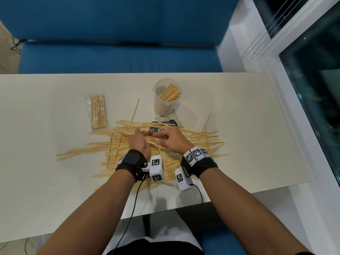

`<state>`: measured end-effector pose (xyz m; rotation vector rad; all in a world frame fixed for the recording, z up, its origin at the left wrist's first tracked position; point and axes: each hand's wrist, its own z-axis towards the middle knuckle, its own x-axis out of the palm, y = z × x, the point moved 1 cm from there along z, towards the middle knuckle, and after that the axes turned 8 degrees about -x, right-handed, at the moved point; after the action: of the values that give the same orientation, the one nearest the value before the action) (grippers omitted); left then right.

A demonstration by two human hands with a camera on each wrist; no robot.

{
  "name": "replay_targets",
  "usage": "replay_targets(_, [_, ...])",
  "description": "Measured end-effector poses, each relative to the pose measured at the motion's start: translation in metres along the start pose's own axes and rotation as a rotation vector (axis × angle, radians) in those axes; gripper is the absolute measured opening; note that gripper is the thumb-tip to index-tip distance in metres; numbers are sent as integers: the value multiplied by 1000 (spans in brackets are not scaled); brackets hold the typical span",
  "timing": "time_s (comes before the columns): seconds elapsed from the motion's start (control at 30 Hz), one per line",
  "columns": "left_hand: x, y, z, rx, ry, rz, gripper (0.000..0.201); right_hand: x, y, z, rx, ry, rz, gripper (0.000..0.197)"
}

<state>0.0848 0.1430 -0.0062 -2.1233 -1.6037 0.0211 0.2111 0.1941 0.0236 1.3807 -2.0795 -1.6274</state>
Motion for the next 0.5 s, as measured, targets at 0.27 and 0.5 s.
replay_targets(0.27, [0, -17, 6, 59, -56, -13, 34, -11, -15, -5, 86, -20, 22, 29])
replay_targets(0.5, [-5, -35, 6, 70, -23, -43, 24, -33, -23, -17, 95, -329, 35, 17])
